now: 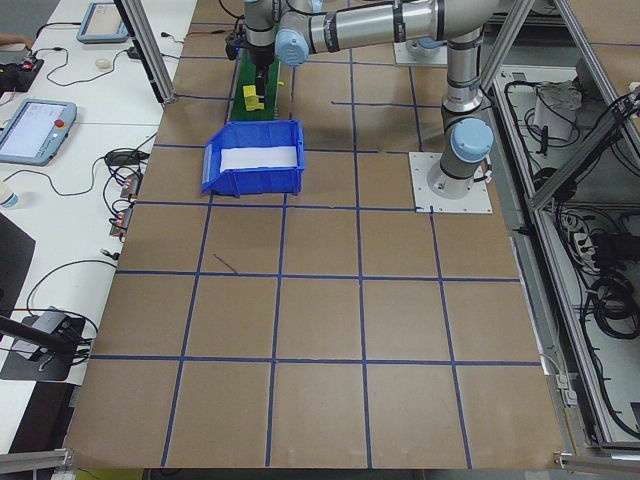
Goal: Move block left to right into plate
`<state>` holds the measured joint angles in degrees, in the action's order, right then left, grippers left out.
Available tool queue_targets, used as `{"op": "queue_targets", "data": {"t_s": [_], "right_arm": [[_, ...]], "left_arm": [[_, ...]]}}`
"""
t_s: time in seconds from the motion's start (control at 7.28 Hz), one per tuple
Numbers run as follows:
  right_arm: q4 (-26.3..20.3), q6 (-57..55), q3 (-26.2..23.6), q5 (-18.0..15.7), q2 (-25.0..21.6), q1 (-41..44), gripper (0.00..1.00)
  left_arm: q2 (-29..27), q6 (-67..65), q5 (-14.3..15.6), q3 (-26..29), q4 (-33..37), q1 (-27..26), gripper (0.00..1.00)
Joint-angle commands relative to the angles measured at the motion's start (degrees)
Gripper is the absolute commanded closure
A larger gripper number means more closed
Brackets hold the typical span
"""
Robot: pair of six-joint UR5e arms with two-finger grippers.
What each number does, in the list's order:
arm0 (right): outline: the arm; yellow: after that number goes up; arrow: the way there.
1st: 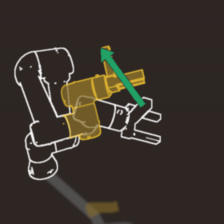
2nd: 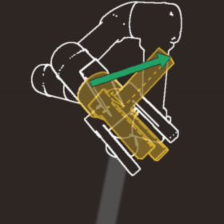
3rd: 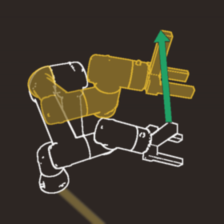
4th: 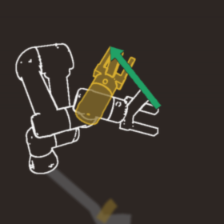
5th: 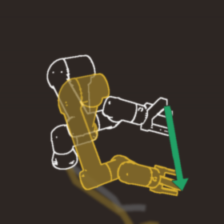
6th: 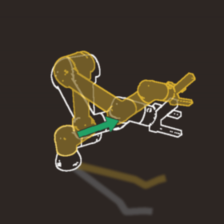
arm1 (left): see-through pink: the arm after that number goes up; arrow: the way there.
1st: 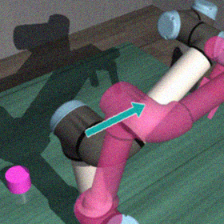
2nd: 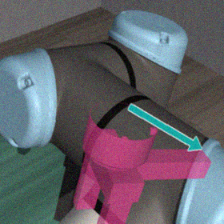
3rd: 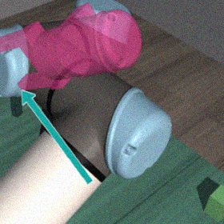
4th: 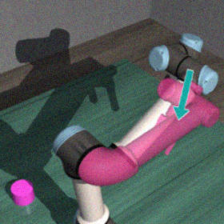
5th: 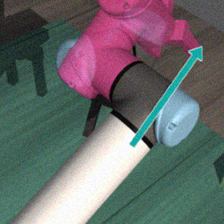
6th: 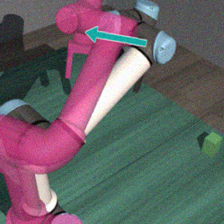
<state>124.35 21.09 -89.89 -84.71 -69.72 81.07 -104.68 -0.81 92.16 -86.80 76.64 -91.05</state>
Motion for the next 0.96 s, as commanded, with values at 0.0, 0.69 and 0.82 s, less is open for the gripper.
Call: {"op": "queue_targets", "data": {"t_s": [0.0, 0.69, 0.82], "right_arm": [[0.01, -0.25, -4.22, -0.37, -0.77, -0.39, 0.09], [1.51, 0.19, -2.32, 7.10, 3.61, -7.59, 0.00], [1.43, -0.16, -0.92, 8.58, 4.49, -7.59, 0.00]], "left_arm": [[10.07, 3.27, 0.12, -3.54, 7.26, 4.13, 0.00], [17.14, 3.36, 0.13, -3.47, 17.23, 3.43, 0.00], [16.97, 3.27, -0.40, -3.47, 16.80, 3.34, 0.00]]}}
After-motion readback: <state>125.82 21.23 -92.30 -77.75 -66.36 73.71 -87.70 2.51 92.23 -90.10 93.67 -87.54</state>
